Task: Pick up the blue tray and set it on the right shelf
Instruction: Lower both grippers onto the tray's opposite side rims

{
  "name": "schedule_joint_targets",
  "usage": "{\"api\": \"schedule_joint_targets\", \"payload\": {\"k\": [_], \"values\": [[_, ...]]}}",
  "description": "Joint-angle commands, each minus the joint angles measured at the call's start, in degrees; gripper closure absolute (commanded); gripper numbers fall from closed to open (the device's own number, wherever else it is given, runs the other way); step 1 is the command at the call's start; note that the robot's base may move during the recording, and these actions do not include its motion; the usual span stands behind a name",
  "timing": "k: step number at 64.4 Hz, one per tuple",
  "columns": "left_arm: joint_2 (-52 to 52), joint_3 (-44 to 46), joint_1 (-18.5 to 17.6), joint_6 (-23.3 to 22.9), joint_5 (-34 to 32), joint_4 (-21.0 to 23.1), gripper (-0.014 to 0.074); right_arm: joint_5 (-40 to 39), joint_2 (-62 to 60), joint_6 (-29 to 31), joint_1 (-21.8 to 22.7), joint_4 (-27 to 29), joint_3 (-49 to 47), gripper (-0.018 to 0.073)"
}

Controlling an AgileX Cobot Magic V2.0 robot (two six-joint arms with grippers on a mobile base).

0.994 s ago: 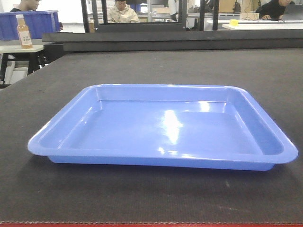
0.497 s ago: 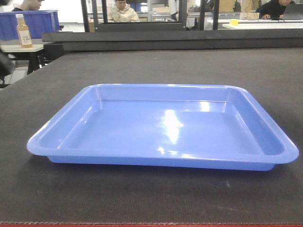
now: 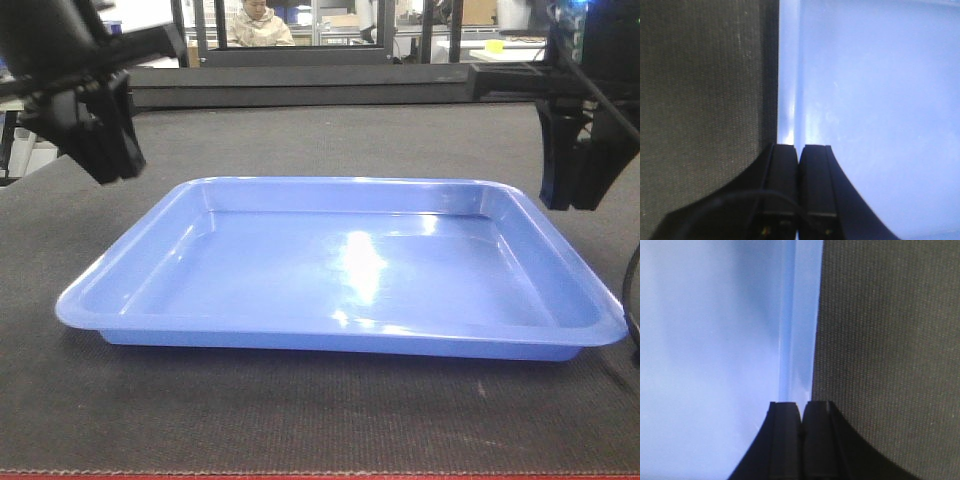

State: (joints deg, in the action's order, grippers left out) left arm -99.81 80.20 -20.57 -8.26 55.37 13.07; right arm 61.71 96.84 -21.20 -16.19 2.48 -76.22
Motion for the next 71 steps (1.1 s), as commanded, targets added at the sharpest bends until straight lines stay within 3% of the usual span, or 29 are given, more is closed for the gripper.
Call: {"api": "schedule_joint_targets", "payload": {"k": [1,12,22,30,37,39,44,49,71], "values": [[1.6,2.3,-1.0,-0.7,-0.3,1.5,0.0636,0.1,-2.5,-0.2,0.1,-0.5,-1.9,0.0503],[0.5,2.3,-3.4,-0.7,-1.8,0.1,0.0618,0.1,-2.1,-0.2,0.1,-0.3,-1.9,0.0503],[0.5,2.3,-5.8,-0.7,-1.9,-7.8,0.0482,0.4,-2.1,-0.2,0.1,-0.3,-1.9,0.0479],[0.5,2.3,-6.2,-0.8,-1.9,-8.9,0.0341,-0.6,-2.1,-0.2,0.1,-0.3,-1.9,0.0255],[0.5,2.3,-5.8,-5.3,-2.2,-10.5,0.0319,-0.9,-2.1,-0.5,0.1,0.4,-1.9,0.006],[0.5,2.3,-5.6,-6.7,-2.3,-11.7,0.0319,-0.9,-2.1,-1.1,0.1,0.9,-1.8,0.0043],[0.4,2.3,-4.7,-8.2,-2.9,-12.7,0.0319,-1.4,-2.1,-2.5,0.1,0.9,-1.8,0.0042],[0.4,2.3,-3.9,-8.2,-3.0,-11.1,0.0319,-2.2,-2.1,-2.8,0.1,0.9,-1.8,0.0042],[-3.3,2.3,-3.9,-7.6,-1.6,-10.5,0.032,-6.9,-2.1,-6.6,0.1,0.9,3.6,0.0042]]}}
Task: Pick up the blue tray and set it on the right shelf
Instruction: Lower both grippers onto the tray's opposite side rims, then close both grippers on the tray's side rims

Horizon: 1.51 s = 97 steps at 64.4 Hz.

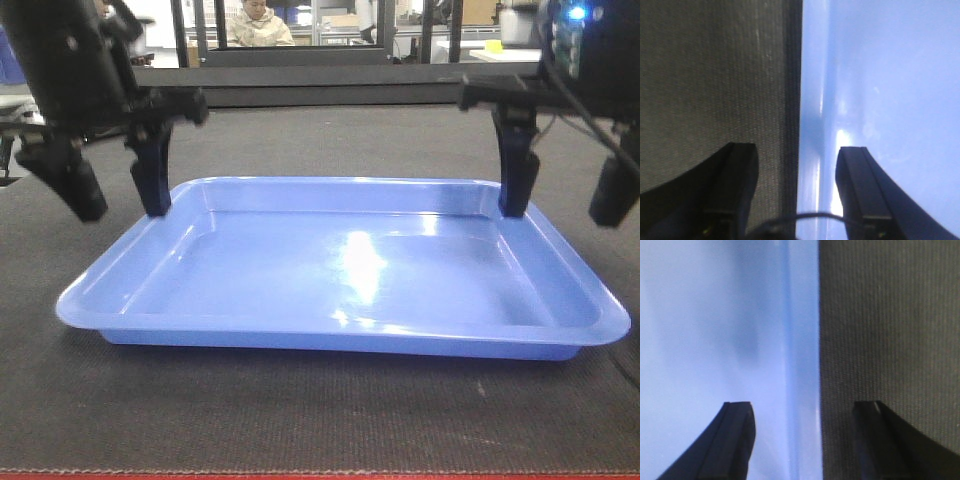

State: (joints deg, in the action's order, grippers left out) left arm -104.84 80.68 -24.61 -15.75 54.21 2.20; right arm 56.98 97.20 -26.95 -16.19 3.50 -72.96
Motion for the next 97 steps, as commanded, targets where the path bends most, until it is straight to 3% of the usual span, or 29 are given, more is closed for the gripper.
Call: {"api": "schedule_joint_targets", "payload": {"k": [1,12,40,73,88,97], "values": [[1.7,1.8,0.1,-0.1,-0.5,0.4,0.032,-2.2,-2.4,-0.8,0.1,-0.2,0.6,0.0042],[1.4,1.8,0.1,-0.1,-1.9,0.4,0.032,-4.2,-1.7,-0.8,0.1,-0.2,1.8,0.0042],[-0.4,1.8,0.0,0.0,3.1,0.9,0.032,-3.9,1.0,-0.8,0.1,0.0,1.8,0.0043],[-0.4,1.8,0.0,1.0,3.6,1.5,0.0321,-4.1,1.0,-0.4,0.1,-0.9,1.8,0.0045],[-0.4,1.8,0.0,1.0,3.5,3.0,0.0324,-4.1,1.0,0.5,0.1,-0.9,1.8,0.0223],[-0.4,1.8,0.0,1.0,3.5,3.0,0.0384,-4.0,1.0,0.5,0.1,-0.9,1.8,0.0253]]}}
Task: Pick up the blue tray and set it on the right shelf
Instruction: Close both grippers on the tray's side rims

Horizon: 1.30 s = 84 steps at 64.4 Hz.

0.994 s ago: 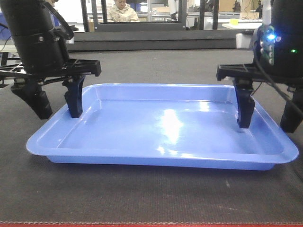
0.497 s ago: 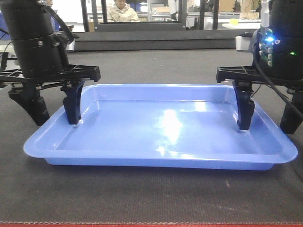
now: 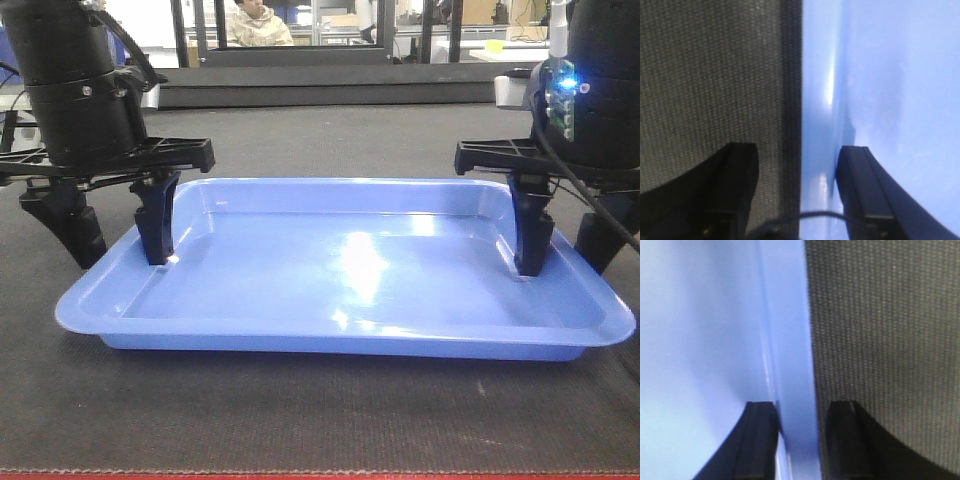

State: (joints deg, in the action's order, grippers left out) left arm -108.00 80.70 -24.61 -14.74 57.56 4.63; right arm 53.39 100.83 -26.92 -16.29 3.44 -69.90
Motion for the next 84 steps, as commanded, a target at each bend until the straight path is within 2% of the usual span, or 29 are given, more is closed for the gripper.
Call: {"api": "schedule_joint_targets", "payload": {"k": [1,11,20,53,65,84], "values": [[2.8,1.8,0.0,0.0,0.1,0.5,0.0396,-0.3,-2.6,0.5,0.2,-0.8,-1.3,0.0253],[2.8,1.8,0.0,0.0,-0.6,0.5,0.0499,-0.1,-2.6,0.5,0.2,-0.8,-1.3,0.0253],[2.8,1.8,0.0,0.0,-0.6,0.7,0.0542,0.2,-2.6,0.5,0.2,-0.8,-1.3,0.0253],[2.8,1.8,0.0,0.0,-0.6,0.7,0.0542,0.0,-2.6,0.5,0.2,-0.8,-1.3,0.0256],[2.8,1.8,0.0,0.0,-0.6,0.7,0.0542,-0.1,-2.6,0.5,0.2,-0.8,-1.3,0.0317],[2.8,1.8,0.0,0.0,-0.8,0.8,0.0542,-0.1,-2.6,0.5,0.2,-0.8,-1.3,0.0316]]}}
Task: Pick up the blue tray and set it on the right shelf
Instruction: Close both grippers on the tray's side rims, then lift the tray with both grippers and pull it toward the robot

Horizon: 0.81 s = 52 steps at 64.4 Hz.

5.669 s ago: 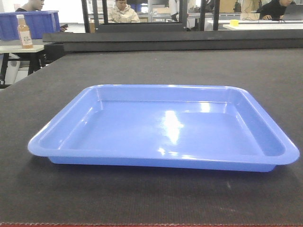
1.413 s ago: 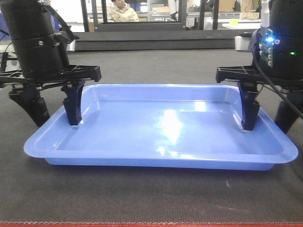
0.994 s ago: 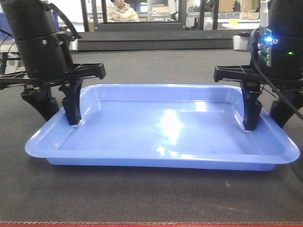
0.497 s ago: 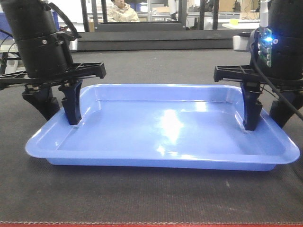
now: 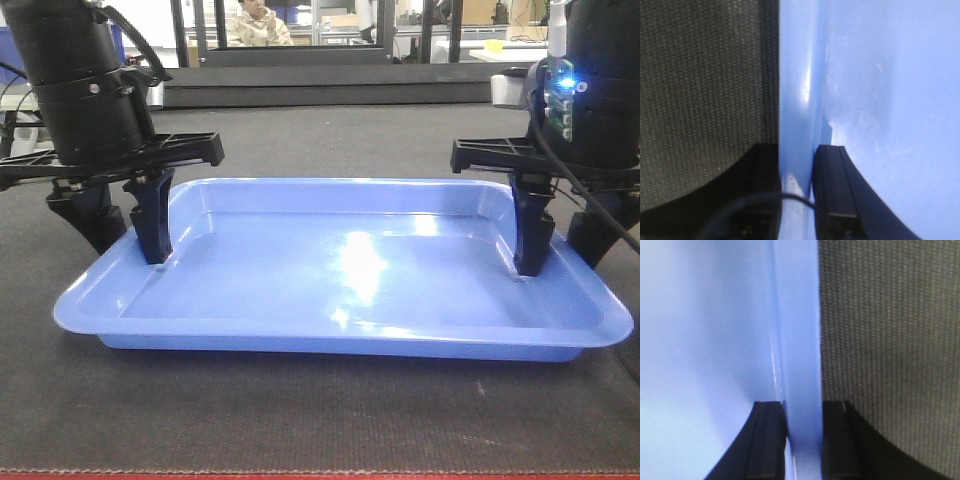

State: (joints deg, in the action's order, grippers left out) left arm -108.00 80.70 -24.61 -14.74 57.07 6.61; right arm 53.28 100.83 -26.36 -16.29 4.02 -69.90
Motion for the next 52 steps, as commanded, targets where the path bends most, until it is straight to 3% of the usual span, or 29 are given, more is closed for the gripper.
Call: {"api": "schedule_joint_targets", "payload": {"k": [1,11,19,30,37,52], "values": [[2.8,1.8,0.0,0.0,-0.3,-1.2,0.0542,0.0,-2.6,-0.1,0.2,-1.4,-1.3,0.0316],[2.9,1.9,0.1,0.0,0.4,-1.0,0.0542,0.7,-2.7,0.0,0.2,-1.4,-1.6,0.0316],[4.3,5.4,0.1,-0.5,5.8,-2.2,0.0542,5.0,-3.4,0.0,0.1,-2.4,-5.6,0.0316],[10.2,8.0,-0.2,-8.0,8.8,-4.3,0.0542,7.4,-7.3,-0.3,-3.0,-6.4,-10.2,0.0316],[14.8,7.3,-1.5,-10.4,10.3,-6.0,0.0542,9.3,-10.0,-2.8,-5.8,-6.5,-10.2,0.0316],[24.7,-0.1,-8.5,-20.4,14.2,-14.4,0.0542,10.9,-16.4,-7.4,-12.3,-7.3,-9.4,0.0316]]}}
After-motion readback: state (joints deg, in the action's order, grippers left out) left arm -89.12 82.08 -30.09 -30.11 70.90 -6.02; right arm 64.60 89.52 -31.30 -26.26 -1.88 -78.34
